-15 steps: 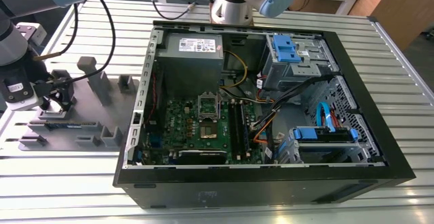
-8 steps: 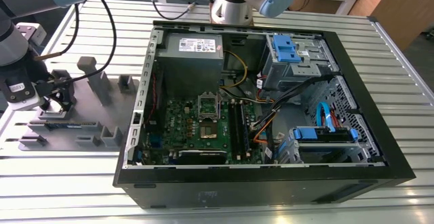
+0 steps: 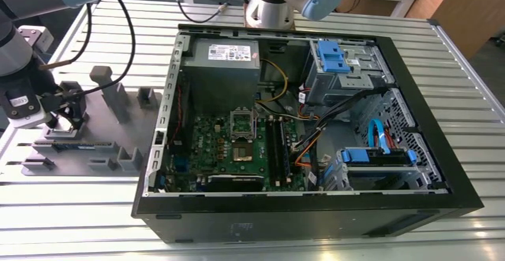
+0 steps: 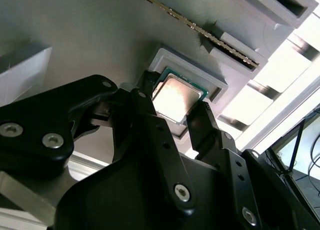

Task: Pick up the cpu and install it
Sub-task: 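Pick up the cpu and move it towards the insertion slot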

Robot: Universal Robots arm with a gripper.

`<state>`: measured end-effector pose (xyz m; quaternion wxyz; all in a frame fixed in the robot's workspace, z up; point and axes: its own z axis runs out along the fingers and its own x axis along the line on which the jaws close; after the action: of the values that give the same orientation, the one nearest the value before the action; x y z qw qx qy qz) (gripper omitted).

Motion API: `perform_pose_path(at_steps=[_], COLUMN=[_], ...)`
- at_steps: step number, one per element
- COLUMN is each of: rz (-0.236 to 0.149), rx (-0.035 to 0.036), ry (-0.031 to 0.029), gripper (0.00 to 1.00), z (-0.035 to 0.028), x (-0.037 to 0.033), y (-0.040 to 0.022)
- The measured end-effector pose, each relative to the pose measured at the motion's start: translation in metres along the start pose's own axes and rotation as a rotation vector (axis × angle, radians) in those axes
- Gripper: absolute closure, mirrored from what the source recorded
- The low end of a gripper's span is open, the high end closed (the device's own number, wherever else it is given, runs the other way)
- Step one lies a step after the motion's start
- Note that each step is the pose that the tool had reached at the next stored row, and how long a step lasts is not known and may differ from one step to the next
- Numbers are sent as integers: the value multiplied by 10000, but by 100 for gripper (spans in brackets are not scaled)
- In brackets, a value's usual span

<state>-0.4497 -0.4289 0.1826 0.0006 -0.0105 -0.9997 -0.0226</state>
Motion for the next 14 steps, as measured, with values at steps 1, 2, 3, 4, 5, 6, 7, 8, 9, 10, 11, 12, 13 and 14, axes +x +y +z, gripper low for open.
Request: perform_pose_path(at_steps=[1,2,3,4,5,6,7,8,9,10,11,12,13,14], rz=[0,0,0,0,0,0,-1,-1,-1,-1,-1,0,0,0], rx=[1,1,1,1,1,0,2,3,2,1,2,1,1,0], ry=[1,2,1,1,1,1,2,4,4,2,3,2,2,0], gripper=[45,45,45,45,45,45,45,45,45,45,45,45,45,45], z=[-1,-1,-1,-1,-1,-1,-2,-2,-1,0,0,0,0,1], x=[0,0,0,0,0,0,2,8,12,15,18,20,20,20], y=[0,0,0,0,0,0,0,-1,-1,-1,-1,0,0,0])
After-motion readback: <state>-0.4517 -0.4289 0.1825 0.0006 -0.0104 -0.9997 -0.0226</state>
